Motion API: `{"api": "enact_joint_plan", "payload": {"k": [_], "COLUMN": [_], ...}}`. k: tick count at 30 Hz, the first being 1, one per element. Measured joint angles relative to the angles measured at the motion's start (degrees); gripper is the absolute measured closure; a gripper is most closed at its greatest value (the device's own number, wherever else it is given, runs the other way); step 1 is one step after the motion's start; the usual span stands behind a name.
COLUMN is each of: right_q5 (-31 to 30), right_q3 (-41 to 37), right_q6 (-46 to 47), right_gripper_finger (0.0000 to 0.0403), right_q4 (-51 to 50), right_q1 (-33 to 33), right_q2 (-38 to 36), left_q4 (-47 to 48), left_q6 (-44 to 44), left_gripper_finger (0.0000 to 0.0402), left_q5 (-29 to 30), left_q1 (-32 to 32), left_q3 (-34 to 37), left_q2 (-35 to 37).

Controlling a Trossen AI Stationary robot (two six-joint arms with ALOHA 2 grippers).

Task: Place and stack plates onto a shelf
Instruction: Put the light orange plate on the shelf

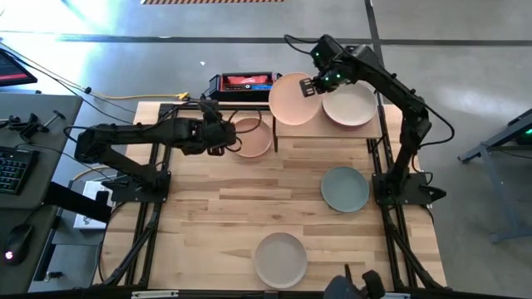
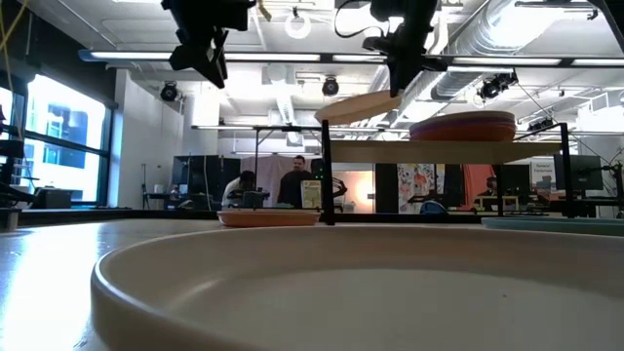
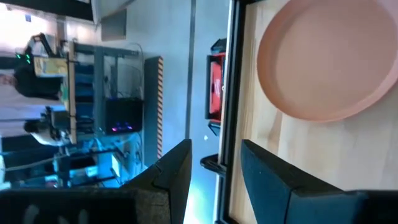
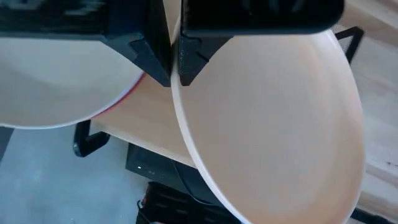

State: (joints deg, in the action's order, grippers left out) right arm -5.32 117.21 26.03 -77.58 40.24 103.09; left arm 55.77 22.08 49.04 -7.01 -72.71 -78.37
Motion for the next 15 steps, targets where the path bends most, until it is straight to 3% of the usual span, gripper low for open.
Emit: {"api": "enact_joint_plan", "payload": {"k": [15], "right_q5": [2.16], "right_q3": [0.0], "right_q6": [-4.75], "right_gripper_finger": [0.0403], "right_q4": [-3.32], "right_q1": [2.5], "right_q2": [1.79], "left_q4": [-0.04], "left_q6": [-1.0], "left_gripper_finger": [0.0275], "left_q5": [-3.95], "left_q1": [-6.63], "left_q3": [0.0], "left_q2": [0.0]}}
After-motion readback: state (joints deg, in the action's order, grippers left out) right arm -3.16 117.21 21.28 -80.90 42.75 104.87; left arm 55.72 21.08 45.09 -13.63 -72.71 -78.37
